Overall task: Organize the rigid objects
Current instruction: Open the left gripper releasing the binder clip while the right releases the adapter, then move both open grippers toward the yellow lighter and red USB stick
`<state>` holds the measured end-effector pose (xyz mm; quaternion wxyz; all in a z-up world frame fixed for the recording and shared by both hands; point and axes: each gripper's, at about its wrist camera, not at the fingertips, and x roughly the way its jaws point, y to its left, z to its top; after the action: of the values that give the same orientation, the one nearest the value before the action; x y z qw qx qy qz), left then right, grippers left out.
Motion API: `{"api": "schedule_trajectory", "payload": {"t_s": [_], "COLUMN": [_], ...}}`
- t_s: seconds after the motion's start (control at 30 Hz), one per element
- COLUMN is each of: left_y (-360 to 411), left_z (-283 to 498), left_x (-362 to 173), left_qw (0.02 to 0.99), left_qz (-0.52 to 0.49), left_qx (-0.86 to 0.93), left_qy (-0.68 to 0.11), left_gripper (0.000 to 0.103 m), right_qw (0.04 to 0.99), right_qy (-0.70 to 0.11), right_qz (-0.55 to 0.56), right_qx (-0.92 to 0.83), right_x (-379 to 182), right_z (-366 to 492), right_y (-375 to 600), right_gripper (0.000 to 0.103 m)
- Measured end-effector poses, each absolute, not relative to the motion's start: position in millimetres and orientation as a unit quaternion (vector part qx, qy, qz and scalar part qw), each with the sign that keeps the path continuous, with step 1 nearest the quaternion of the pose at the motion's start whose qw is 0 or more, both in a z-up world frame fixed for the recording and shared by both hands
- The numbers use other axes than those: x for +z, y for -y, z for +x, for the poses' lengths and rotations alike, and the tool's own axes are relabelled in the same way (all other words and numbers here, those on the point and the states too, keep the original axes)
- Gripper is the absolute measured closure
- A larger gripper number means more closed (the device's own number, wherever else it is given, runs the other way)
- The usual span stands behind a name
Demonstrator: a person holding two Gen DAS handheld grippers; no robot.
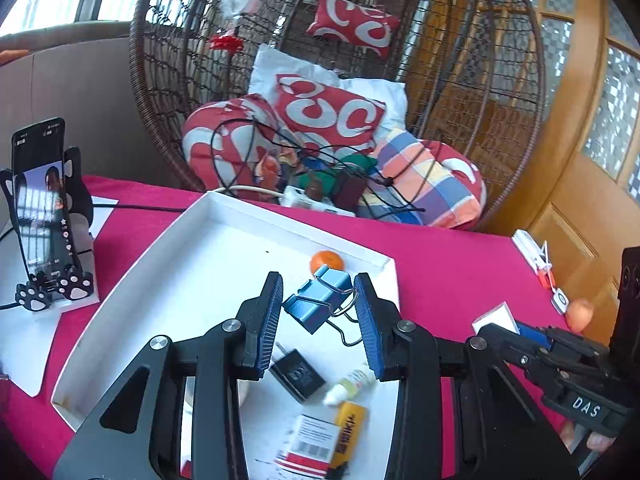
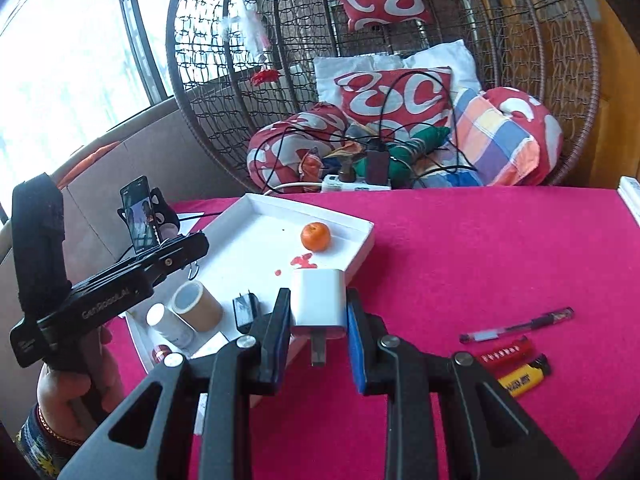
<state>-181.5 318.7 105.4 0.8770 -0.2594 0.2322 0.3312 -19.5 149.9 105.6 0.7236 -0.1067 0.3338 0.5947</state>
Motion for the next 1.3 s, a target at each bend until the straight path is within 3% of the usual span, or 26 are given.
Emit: {"api": "schedule_trajectory", "payload": {"t_s": [0.37, 0.4, 0.47, 0.5, 0.53, 0.57, 0.63, 0.93, 1.3], "left_y": [-355, -355, -355, -353, -350, -346, -336, -263, -190], "left_z": [-200, -200, -202, -206, -209, -212, -217, -218, -167], "left_x": [79, 77, 76, 77, 79, 83, 91, 118, 111], "left_qw": [0.844, 0.842, 0.839, 0.839, 0.841, 0.844, 0.848, 0.882, 0.913], "left_qz": [-0.299, -0.299, -0.297, -0.299, -0.299, -0.297, -0.288, -0.289, -0.254], "left_qx": [0.366, 0.369, 0.377, 0.381, 0.384, 0.386, 0.394, 0.339, 0.248], "left_qy": [-0.253, -0.255, -0.256, -0.248, -0.236, -0.224, -0.209, -0.153, -0.201], "left_gripper": [0.067, 0.062, 0.032, 0.011, 0.002, 0.000, 0.000, 0.000, 0.000], "right_qw": [0.710, 0.716, 0.722, 0.724, 0.726, 0.731, 0.744, 0.782, 0.830], "right_qy": [-0.364, -0.358, -0.354, -0.354, -0.351, -0.344, -0.327, -0.285, -0.293], "right_qz": [-0.129, -0.130, -0.127, -0.126, -0.124, -0.121, -0.111, -0.056, 0.013], "right_qx": [0.590, 0.584, 0.581, 0.579, 0.578, 0.577, 0.572, 0.552, 0.475], "right_x": [54, 51, 48, 48, 49, 51, 57, 82, 82], "right_z": [-48, -49, -51, -51, -51, -51, -50, -36, 20], "right_y": [-242, -243, -244, -243, -240, -236, -226, -144, -48], "right_gripper": [0.078, 0.078, 0.077, 0.073, 0.058, 0.032, 0.006, 0.000, 0.000]}}
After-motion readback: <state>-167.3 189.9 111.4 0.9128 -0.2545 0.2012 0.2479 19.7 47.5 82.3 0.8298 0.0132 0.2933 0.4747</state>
